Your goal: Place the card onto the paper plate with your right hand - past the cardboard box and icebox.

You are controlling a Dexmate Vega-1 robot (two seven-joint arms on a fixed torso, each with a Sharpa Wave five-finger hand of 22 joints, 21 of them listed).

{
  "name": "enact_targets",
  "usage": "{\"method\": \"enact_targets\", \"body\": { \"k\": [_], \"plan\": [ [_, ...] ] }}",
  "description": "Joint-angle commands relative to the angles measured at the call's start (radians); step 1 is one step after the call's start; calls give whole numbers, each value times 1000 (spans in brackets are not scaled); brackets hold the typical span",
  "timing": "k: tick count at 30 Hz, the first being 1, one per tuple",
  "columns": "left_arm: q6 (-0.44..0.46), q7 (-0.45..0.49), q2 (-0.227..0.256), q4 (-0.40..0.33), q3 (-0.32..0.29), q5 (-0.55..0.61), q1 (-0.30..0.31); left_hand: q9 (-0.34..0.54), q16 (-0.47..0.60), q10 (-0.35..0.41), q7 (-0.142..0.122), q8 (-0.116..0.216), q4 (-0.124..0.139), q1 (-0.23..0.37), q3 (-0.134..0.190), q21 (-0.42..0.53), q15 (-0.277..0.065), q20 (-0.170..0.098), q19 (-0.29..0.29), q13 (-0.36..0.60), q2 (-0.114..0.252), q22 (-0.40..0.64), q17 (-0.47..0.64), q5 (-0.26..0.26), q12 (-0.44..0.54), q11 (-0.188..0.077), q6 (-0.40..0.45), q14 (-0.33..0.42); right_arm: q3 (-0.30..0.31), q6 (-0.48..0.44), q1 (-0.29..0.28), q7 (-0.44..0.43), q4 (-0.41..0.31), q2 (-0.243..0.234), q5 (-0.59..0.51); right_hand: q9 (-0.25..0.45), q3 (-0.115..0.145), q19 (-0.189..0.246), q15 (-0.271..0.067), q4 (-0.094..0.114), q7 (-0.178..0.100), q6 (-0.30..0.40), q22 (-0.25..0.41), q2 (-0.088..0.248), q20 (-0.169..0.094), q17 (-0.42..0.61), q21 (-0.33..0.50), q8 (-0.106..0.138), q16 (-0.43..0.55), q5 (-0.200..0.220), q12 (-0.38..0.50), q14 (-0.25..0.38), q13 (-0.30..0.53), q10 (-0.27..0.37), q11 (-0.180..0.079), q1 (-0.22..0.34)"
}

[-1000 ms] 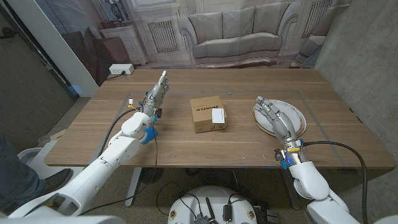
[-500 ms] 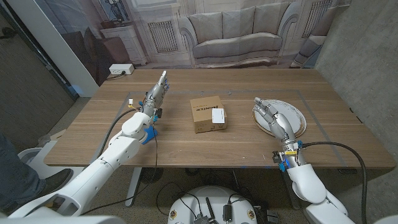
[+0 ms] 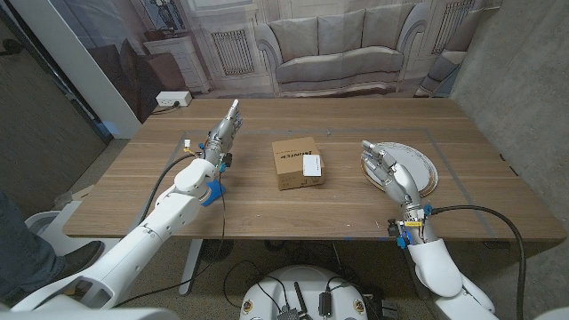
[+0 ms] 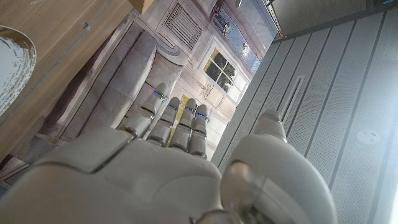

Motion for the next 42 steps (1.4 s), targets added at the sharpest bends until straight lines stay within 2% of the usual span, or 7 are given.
{"method": "enact_targets", "body": {
  "k": [1,8,22,26,35,42],
  "plan": [
    [3,3,4,-15,1,4,6,2,-4,0,0,-2,-5,7,-3,3,-1,-68,-5,4,-2,6,2,-6,-2,1,-2,-7,41,45,-25,-113,6,54,-195,2,1,16,-52,-9,-1,21,5,-2,-69,5,9,8,6,5,7,14,-1,15,-7,14],
    [1,-3,1,-10,6,8,-2,2,-4,1,0,-1,-6,9,-4,2,0,-66,-7,4,-1,6,2,-7,-1,1,-1,-8,66,26,-39,-191,-9,73,-323,2,2,21,-56,-11,-6,31,5,-2,-71,5,9,9,5,7,8,20,-1,22,-10,19],
    [13,-1,5,-14,7,11,-8,2,-4,-1,1,-3,-7,12,-5,-2,0,-59,-17,4,1,6,3,-9,-2,-1,-4,-9,43,-38,-28,-346,-17,42,-487,2,7,25,-65,-15,-22,40,5,1,-72,5,6,9,2,13,8,28,-1,31,-22,33],
    [12,0,5,-16,6,10,-7,2,-4,-1,0,-3,-7,13,-6,-2,0,-58,-18,5,1,6,3,-9,-2,0,-4,-9,31,-84,-31,-391,-36,18,-538,3,8,26,-71,-17,-27,44,5,1,-73,5,5,9,1,15,8,31,-1,33,-26,39],
    [12,1,-3,-11,13,12,-9,2,-4,-2,1,-3,-8,14,-7,-3,1,-56,-19,5,2,6,3,-10,-3,1,-4,-11,-3,-166,-41,-457,-72,-51,-569,3,11,28,-75,-21,-31,48,5,1,-75,5,3,8,-2,20,6,33,-1,36,-31,50],
    [5,9,-11,-11,16,17,-7,2,-4,-5,1,-4,-8,15,-8,-3,2,-56,-20,5,2,7,3,-11,-4,3,-5,-12,-38,-220,-35,-522,-73,-89,-597,3,18,30,-79,-27,-35,57,5,6,-77,4,1,9,-4,25,7,37,-1,42,-33,68]
  ]
}}
